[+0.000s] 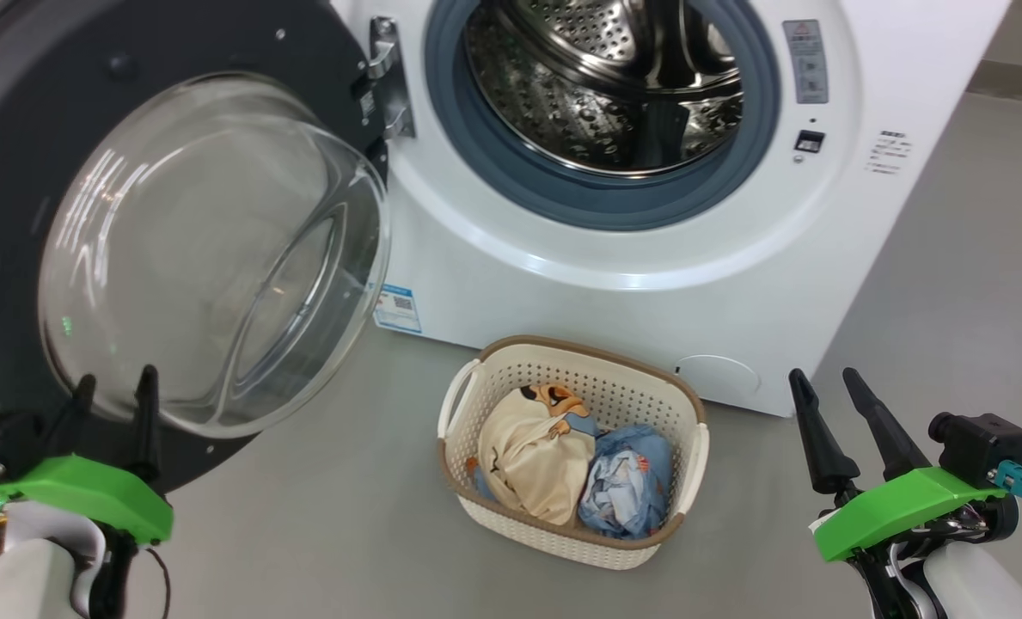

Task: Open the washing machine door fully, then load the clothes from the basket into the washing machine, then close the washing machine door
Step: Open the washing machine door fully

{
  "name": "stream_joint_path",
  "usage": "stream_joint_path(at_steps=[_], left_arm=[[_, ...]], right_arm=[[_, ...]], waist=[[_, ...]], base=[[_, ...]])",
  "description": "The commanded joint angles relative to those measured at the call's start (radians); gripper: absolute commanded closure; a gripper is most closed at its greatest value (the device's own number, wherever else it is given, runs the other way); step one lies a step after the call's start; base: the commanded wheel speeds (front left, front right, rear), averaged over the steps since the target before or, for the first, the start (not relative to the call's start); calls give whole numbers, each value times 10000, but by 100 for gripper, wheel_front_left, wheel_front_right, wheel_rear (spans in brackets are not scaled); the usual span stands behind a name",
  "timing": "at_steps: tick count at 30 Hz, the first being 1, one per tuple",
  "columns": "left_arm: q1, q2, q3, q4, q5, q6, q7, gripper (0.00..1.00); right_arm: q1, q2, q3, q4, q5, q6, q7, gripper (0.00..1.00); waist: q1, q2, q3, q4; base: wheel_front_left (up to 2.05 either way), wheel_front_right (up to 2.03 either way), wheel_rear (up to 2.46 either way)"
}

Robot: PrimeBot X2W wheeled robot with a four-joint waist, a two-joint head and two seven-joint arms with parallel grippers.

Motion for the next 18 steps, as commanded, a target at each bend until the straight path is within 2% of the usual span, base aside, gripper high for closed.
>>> stream_joint_path(at_steps=[1, 6, 18], left_arm=[[19, 363, 349, -508, 73, 87, -135, 0], [552, 292, 388, -1399, 238, 334, -136, 0], [2141, -118, 500, -3897, 35, 1046, -44, 0]], right_arm=[[-11, -103, 201, -247, 64, 75, -122, 0], [38, -138, 230, -251, 80, 75, -122, 0], [49, -326, 310, -370, 74, 75, -122, 0]], waist=[[0, 0, -142, -225], [0, 0, -260, -579], [0, 0, -381, -1921]], base=[[0, 0, 0], [0, 0, 0], [0, 0, 0]])
